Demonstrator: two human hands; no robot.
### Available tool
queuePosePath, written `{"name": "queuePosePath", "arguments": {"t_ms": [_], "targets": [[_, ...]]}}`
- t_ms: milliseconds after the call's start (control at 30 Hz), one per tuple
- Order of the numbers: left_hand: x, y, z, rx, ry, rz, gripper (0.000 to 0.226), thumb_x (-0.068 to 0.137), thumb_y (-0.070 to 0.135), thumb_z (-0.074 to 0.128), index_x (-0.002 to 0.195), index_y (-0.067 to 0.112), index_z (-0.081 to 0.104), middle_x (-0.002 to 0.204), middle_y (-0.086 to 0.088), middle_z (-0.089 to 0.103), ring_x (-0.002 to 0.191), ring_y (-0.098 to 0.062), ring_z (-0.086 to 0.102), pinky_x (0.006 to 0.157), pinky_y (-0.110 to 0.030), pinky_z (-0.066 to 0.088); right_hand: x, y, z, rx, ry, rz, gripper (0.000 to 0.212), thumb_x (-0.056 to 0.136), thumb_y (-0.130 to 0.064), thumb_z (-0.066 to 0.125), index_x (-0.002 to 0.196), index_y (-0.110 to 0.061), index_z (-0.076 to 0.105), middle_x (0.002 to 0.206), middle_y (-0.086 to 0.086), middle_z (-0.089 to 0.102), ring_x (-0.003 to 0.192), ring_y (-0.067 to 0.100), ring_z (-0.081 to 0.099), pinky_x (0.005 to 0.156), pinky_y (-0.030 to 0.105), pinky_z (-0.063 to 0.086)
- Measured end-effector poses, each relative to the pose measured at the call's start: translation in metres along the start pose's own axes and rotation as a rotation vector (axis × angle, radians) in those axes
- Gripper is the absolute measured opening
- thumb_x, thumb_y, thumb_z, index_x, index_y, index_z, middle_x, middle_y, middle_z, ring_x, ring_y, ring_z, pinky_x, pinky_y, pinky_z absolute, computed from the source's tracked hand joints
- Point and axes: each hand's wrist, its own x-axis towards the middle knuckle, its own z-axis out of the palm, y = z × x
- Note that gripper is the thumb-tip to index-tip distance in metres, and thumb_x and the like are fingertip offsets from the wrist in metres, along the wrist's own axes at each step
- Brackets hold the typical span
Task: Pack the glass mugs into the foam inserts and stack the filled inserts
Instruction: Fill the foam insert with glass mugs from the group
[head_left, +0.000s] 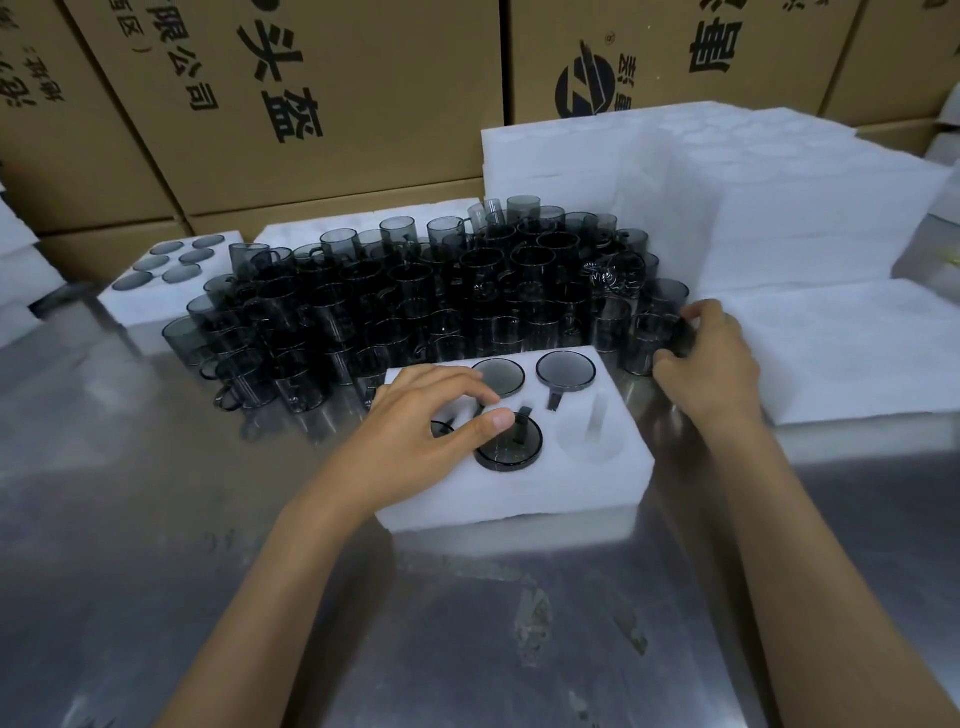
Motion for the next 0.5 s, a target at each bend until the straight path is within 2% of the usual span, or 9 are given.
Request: {"name": "queuePosePath", "arguments": {"t_ms": [200, 333, 433, 500], "targets": [[0.001, 0.003, 0.000, 0.006, 0.002, 0.001, 0.047, 0.082, 0.074, 0.044, 0.105, 0.040, 0.068, 0.120, 0.048, 0.046, 0.125, 0.015, 0.034, 0.115, -0.043, 0.028, -0.002, -0.008, -0.006, 0.058, 0.144, -0.085, 0.036, 0.083, -0.016, 0.058, 0.119, -0.015, 0.050, 0.123, 0.008, 0.056, 0.097, 0.035, 0.058, 0.083, 0.038, 0.041], [0.000, 0.005, 0.000, -0.033, 0.019, -0.008, 0.042, 0.088, 0.066, 0.045, 0.114, 0.039, 0.064, 0.120, 0.035, 0.055, 0.124, 0.006, 0.041, 0.112, -0.044, 0.034, -0.009, -0.025, -0.009, 0.202, 0.257, -0.205, 0.024, 0.084, -0.020, 0.057, 0.108, -0.020, 0.054, 0.107, -0.003, 0.059, 0.080, 0.012, 0.049, 0.073, 0.027, 0.034], [0.001, 0.004, -0.002, -0.110, 0.126, -0.044, 0.039, 0.095, 0.051, 0.054, 0.133, 0.042, 0.050, 0.130, 0.025, 0.053, 0.123, 0.003, 0.048, 0.106, -0.036, 0.043, -0.024, -0.051, -0.006, 0.383, 0.194, -0.287, 0.013, 0.084, -0.024, 0.063, 0.090, -0.021, 0.052, 0.085, -0.003, 0.059, 0.069, 0.017, 0.051, 0.069, 0.039, 0.046], [0.002, 0.004, -0.004, -0.158, 0.227, -0.046, 0.049, 0.095, 0.040, 0.061, 0.140, 0.042, 0.042, 0.132, 0.022, 0.051, 0.121, 0.005, 0.049, 0.101, -0.027, 0.045, -0.037, -0.066, -0.005, 0.407, 0.080, -0.455, 0.016, 0.085, -0.020, 0.067, 0.087, -0.017, 0.052, 0.083, -0.001, 0.057, 0.068, 0.018, 0.054, 0.068, 0.044, 0.049]]}}
